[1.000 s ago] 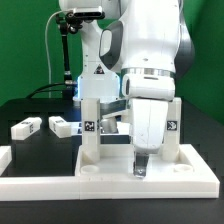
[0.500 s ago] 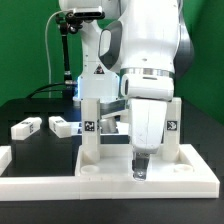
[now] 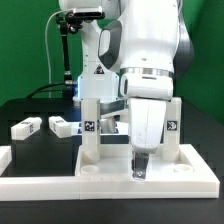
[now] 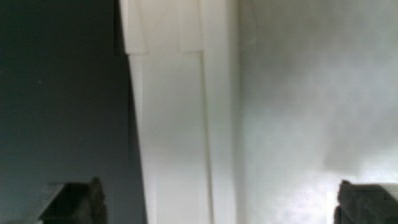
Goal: Assemble desk
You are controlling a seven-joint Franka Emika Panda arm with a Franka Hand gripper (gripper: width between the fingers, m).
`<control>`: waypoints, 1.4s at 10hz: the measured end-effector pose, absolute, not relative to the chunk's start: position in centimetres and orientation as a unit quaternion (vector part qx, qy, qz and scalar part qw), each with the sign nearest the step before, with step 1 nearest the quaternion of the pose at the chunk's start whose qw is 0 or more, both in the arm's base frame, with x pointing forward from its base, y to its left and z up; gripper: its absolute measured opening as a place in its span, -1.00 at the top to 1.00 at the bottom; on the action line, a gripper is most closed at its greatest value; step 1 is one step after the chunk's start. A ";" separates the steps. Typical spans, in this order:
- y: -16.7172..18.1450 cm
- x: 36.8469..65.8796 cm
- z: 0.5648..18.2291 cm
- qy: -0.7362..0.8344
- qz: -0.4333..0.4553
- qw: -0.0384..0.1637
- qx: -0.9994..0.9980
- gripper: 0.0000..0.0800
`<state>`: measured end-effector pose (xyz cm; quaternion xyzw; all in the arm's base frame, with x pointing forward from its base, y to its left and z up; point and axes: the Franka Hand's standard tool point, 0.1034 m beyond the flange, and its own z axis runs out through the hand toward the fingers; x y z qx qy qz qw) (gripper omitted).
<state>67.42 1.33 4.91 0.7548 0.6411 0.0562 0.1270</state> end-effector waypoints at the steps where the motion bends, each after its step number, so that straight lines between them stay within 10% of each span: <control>1: 0.5 66.7 7.3 0.634 0.047 0.124 0.762 -0.62; 4: -1.8 66.8 12.9 0.599 0.046 0.132 0.789 -0.62; 8: -1.5 66.6 12.3 0.487 0.059 0.120 0.863 -0.62; 14: -5.7 58.7 17.0 0.325 0.029 0.095 0.940 -0.62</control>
Offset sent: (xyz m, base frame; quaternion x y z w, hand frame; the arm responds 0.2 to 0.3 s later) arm 0.0051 -0.0362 0.0618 -0.0111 -0.0425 0.0415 0.9982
